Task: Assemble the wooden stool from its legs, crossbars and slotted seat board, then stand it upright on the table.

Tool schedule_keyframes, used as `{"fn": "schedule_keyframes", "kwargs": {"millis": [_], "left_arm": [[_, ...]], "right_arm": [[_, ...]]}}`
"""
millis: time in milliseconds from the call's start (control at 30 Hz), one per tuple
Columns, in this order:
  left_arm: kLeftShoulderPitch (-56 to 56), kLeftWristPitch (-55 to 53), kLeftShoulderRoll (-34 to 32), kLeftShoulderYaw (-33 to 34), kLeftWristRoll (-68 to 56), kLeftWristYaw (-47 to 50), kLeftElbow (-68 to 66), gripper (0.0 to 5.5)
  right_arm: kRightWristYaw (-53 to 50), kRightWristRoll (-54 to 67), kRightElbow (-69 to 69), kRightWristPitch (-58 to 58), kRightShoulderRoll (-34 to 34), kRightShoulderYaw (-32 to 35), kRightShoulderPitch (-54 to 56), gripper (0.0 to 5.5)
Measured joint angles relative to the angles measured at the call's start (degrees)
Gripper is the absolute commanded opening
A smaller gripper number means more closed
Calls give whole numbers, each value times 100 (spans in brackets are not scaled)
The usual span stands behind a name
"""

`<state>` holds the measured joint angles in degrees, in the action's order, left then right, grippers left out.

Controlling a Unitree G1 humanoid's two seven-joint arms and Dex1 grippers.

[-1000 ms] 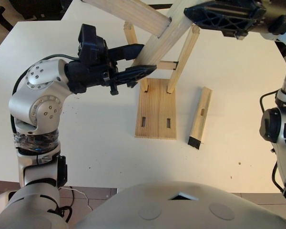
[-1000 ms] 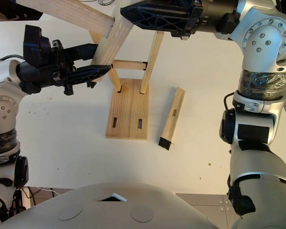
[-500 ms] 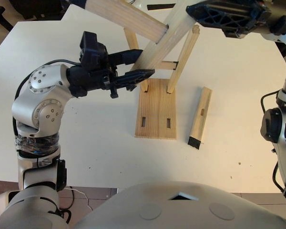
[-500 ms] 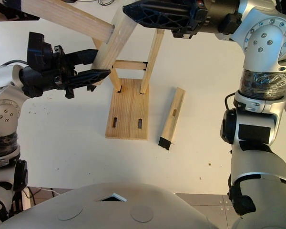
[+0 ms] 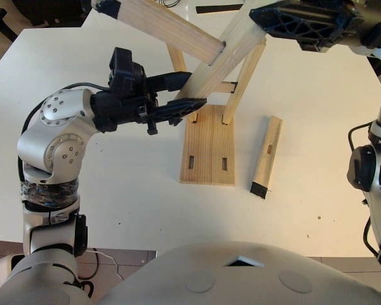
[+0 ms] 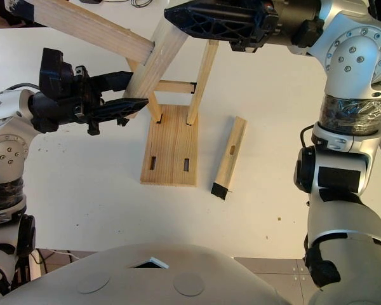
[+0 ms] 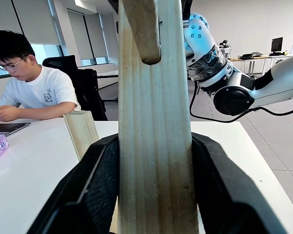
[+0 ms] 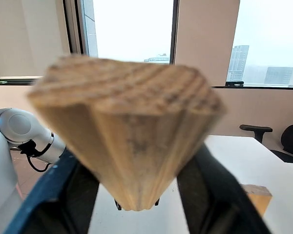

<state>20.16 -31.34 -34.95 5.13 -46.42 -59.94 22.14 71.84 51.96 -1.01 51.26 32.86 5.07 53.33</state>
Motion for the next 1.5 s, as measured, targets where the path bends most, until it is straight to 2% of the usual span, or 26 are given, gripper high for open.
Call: {"fn": "schedule_keyframes", "kwargs": {"millis": [267, 300, 500, 633, 767, 833, 967, 1000, 1100, 1200, 1500], "left_arm": [[-53, -28, 88, -13, 0, 28, -20, 203], [-45, -38, 139, -32, 3, 49, -53, 240], [-107, -177, 281, -28, 28, 494, -306, 338], [-612, -18, 128, -18, 302, 448, -291, 343], [-1368, 351, 83, 211, 670, 601, -427, 343], [-1861, 623, 201, 584, 1051, 1162, -734, 343], [-2495, 979, 960, 1112, 1593, 2703, -1015, 343], [-2530, 1029, 1217, 1237, 1705, 3152, -1087, 343], [-2510, 1239, 1859, 1649, 1690, 4111, -1246, 297], [-2335, 1456, 2261, 1861, 1765, 4853, -1401, 293], [-2046, 1527, 2449, 2325, 2254, 6360, -1385, 293]], "right_arm": [[-57, 44, 23, -1, -13, 14, -83, 204], [-94, 45, 23, -10, -26, 25, -91, 204], [-457, -130, 27, -220, -92, 104, -394, 204], [-415, -311, 0, -453, -31, 156, -509, 204], [-72, -716, 321, -880, 433, 107, -1063, 204], [167, -869, 692, -1039, 772, 79, -1759, 204], [168, -1024, 1362, -1147, 1067, 105, -2760, 204], [151, -1019, 1545, -1151, 1083, 135, -2914, 204], [108, -999, 1793, -1154, 1195, 172, -3098, 204], [125, -1021, 1805, -1209, 1217, 58, -3103, 204], [336, -955, 1861, -1259, 1419, -116, -3244, 204]]}}
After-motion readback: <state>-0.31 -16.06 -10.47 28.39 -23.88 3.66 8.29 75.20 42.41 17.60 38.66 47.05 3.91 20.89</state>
